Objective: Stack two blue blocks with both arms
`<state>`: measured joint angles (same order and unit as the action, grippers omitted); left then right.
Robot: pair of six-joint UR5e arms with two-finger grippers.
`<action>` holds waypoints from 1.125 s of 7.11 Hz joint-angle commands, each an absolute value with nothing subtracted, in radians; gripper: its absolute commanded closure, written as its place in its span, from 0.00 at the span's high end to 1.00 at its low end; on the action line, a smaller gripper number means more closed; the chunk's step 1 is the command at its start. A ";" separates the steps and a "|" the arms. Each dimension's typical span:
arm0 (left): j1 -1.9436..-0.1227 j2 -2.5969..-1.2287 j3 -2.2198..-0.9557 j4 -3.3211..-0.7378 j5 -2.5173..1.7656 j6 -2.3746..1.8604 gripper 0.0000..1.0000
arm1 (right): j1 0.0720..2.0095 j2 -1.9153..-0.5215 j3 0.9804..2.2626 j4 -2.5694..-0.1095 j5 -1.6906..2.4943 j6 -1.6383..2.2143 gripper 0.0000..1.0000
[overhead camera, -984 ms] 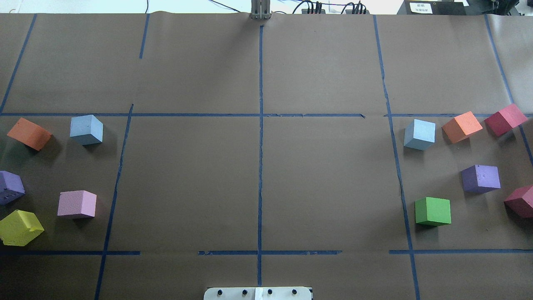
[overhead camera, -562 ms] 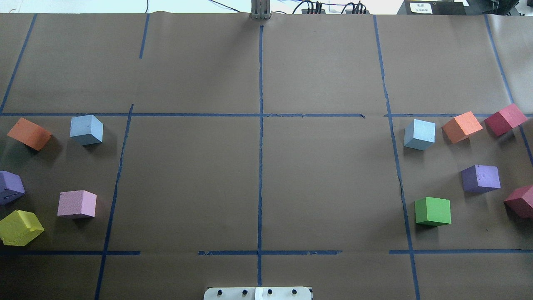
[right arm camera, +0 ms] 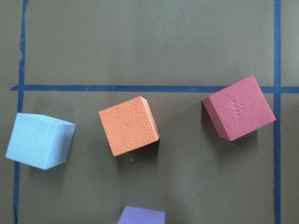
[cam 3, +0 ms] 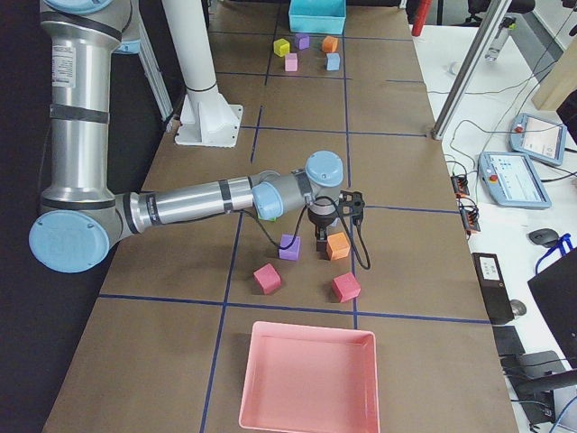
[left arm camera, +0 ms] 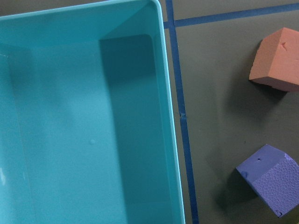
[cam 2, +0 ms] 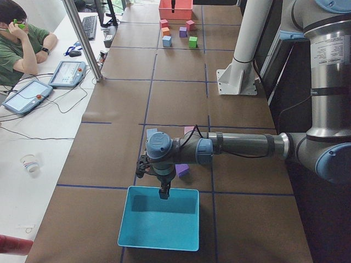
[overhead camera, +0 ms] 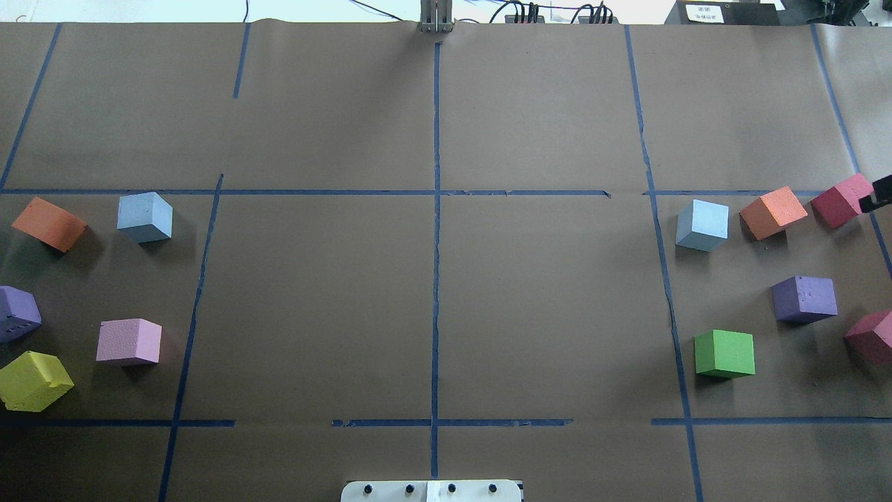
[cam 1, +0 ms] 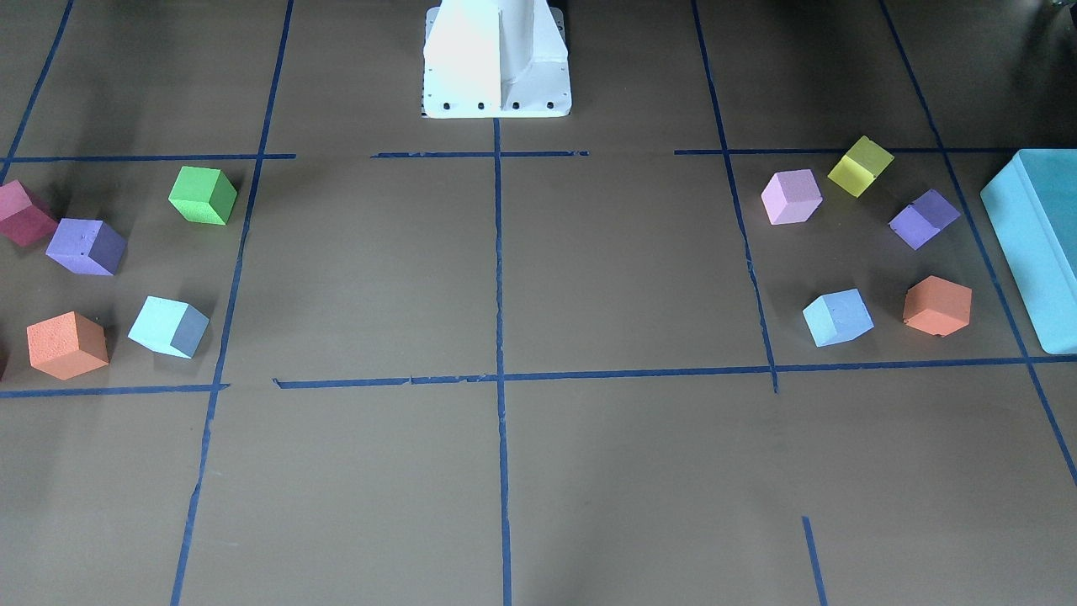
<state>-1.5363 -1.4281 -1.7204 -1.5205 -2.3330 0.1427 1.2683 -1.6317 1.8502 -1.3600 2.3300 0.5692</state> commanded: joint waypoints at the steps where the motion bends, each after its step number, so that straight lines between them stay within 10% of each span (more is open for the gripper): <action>1: -1.537 -1.428 -1.721 -1.523 -2.333 0.143 1.00 | 1.092 -1.515 1.848 -1.295 2.194 0.980 0.98; 8: -1.537 -1.428 -1.723 -1.522 -2.333 0.143 1.00 | 0.884 -1.457 1.767 -1.292 2.043 1.011 0.99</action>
<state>-1.5370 -1.4281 -1.7226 -1.5219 -2.3332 0.1426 0.8929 -1.4576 1.7783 -1.2923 2.0509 1.0165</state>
